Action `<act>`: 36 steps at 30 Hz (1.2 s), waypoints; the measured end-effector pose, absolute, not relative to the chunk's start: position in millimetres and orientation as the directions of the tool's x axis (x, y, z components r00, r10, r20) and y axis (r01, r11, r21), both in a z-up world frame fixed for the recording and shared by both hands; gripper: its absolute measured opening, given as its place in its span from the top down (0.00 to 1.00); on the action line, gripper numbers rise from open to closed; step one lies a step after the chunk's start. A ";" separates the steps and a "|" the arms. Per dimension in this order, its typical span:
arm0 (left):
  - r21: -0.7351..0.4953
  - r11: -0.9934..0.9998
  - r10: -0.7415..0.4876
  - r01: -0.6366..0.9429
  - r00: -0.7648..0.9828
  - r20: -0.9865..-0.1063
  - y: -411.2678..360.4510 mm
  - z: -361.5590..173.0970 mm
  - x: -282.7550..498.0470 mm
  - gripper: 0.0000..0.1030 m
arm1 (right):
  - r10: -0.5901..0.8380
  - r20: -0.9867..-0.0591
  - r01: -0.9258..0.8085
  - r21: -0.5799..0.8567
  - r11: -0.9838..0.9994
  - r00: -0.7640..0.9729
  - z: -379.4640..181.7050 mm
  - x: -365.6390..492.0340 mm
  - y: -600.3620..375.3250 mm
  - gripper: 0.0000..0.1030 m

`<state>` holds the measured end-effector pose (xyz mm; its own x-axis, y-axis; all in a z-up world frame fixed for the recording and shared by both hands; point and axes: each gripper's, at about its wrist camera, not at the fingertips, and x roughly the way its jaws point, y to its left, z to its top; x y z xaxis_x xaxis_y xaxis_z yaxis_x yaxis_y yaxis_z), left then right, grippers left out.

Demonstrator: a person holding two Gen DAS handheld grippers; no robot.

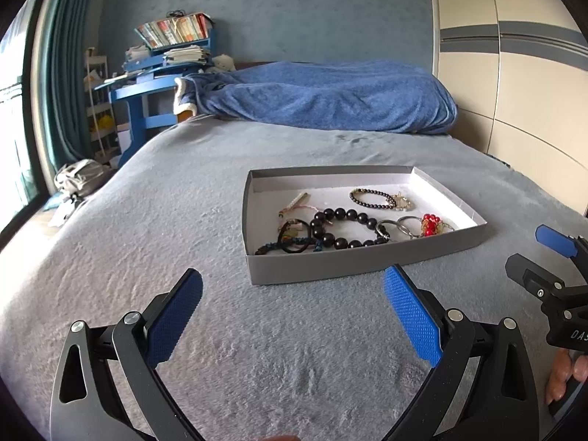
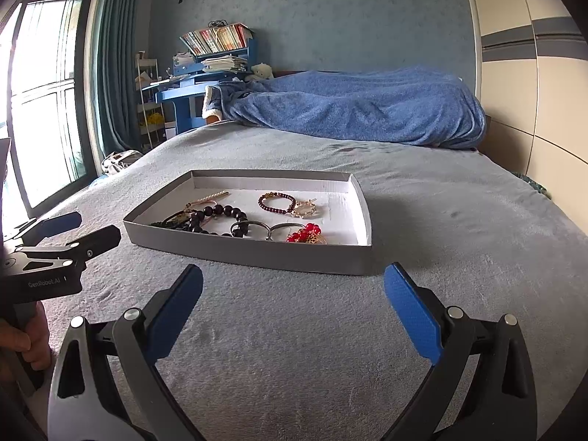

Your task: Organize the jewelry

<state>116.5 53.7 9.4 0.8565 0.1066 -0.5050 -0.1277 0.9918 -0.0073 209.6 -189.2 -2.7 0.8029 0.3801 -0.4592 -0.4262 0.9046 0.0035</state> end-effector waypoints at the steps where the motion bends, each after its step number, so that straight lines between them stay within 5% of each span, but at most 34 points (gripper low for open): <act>1: -0.006 0.992 0.106 -0.127 0.857 -0.505 53.4 9.4 116.5 0.05 | 0.380 -0.460 -0.426 0.004 0.905 0.803 -2.8 209.5 -189.2 0.05; 36: 0.002 0.994 0.092 -0.105 0.858 -0.505 49.5 8.6 116.6 0.05 | 0.379 -0.458 -0.426 0.002 0.905 0.804 -3.1 208.7 -189.1 0.05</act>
